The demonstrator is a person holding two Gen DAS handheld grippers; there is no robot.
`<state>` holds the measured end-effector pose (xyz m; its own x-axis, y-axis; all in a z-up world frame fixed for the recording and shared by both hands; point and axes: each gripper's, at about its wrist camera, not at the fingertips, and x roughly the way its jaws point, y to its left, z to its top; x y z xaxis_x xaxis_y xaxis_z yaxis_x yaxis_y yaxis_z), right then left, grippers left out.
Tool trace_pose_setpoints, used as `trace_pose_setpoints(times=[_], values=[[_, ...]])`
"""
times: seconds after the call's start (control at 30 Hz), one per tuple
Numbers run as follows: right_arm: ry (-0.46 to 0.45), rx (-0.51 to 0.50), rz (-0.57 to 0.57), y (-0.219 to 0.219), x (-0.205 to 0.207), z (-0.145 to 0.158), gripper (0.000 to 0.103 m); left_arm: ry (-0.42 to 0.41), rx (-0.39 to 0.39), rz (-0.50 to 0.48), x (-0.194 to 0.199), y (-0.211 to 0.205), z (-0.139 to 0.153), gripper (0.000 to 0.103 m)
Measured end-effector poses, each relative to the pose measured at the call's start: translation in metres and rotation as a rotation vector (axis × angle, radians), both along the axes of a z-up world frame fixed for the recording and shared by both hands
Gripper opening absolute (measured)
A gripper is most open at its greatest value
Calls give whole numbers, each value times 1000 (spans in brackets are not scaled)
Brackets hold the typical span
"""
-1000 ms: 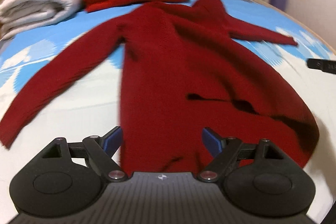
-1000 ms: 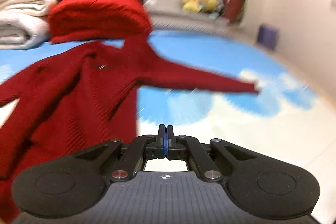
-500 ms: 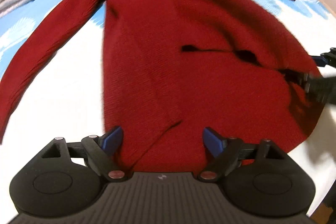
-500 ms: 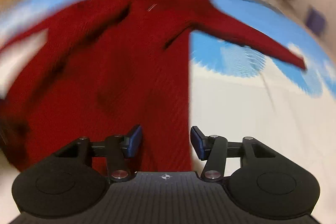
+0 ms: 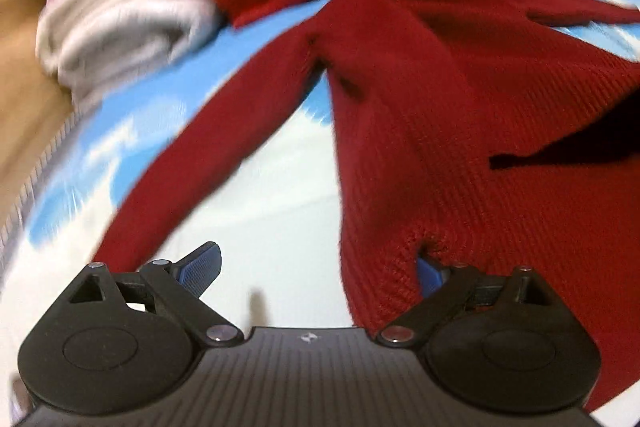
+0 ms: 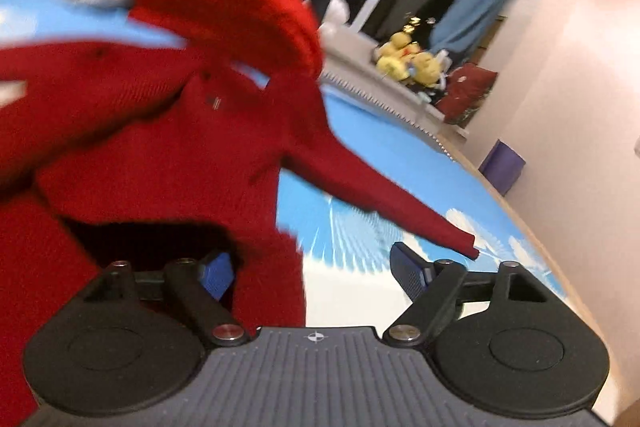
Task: Fold small clothes
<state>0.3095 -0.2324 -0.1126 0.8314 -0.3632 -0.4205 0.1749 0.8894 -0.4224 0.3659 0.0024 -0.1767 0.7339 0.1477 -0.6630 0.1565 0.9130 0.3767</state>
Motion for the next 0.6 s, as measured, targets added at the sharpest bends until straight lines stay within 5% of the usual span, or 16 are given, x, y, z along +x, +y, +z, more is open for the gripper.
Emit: trace_pose_setpoints(times=[0.03,0.07,0.13,0.23,0.3,0.43,0.6], values=[[5,29,1,-3,0,3,43,-29,27,-27,-3,-6,-3,96],[33,74,5,-8,2,4,7,-51,47,-48,-5,-13,-6,94],[52,177,-14,-19,2,9,8,-96,88,-92,-8,-24,-9,74],[27,243,-20,-30,-2,18,8,-169,131,-198,-18,-42,-9,59],[10,286,-29,-37,-8,22,8,-208,158,-264,-25,-51,-13,60],[-14,414,-32,-62,-19,36,8,-126,195,-346,-22,-61,-30,60],[-36,521,-2,-76,-32,53,8,-218,265,-450,-35,-76,-38,68]])
